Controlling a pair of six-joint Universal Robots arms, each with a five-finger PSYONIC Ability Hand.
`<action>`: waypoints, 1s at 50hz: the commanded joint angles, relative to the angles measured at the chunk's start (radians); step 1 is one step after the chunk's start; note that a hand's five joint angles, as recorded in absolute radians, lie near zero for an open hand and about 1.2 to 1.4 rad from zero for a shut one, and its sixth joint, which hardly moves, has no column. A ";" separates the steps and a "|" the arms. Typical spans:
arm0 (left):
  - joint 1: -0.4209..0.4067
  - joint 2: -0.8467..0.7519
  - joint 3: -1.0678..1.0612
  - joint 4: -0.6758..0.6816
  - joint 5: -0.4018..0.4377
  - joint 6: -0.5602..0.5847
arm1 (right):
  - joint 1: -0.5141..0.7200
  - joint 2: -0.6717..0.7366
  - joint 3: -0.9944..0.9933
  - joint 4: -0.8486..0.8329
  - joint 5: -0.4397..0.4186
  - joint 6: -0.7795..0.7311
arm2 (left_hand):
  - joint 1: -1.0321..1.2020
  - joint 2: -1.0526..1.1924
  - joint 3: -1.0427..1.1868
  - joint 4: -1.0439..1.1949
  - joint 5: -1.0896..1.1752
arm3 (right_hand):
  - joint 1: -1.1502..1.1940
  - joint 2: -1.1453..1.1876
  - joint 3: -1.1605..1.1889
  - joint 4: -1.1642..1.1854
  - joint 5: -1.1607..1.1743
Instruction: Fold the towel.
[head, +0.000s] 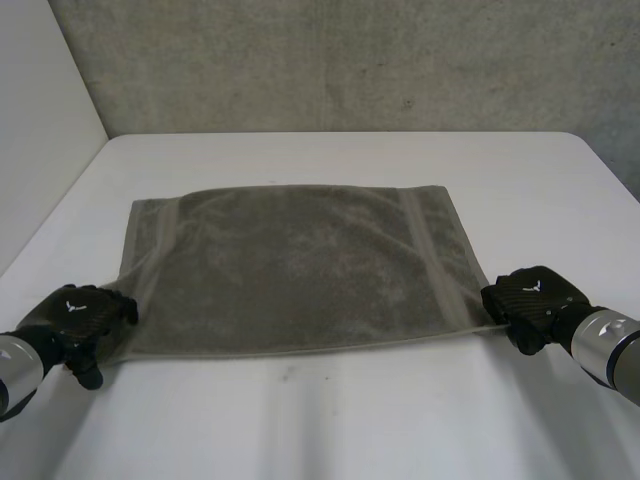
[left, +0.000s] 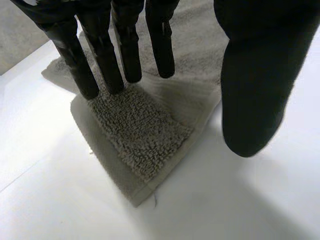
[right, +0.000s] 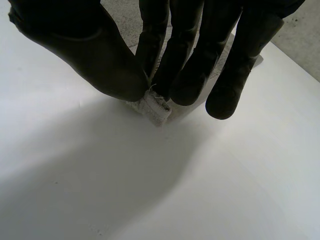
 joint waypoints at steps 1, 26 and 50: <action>0.001 -0.055 0.005 0.101 -0.001 -0.010 | 0.000 0.002 0.003 0.001 -0.002 0.000 | 0.149 0.151 0.155 0.155 0.153 | 0.064 0.071 0.053 0.057 0.054; -0.031 -0.158 0.040 0.236 -0.001 -0.059 | 0.002 0.013 0.004 0.000 0.000 -0.002 | 0.555 0.556 0.560 0.560 0.558 | 0.064 0.071 0.053 0.057 0.054; -0.031 -0.056 0.037 0.202 -0.018 -0.112 | -0.005 -0.032 -0.020 0.054 -0.003 -0.031 | 0.877 0.879 0.882 0.883 0.881 | 0.064 0.071 0.053 0.057 0.054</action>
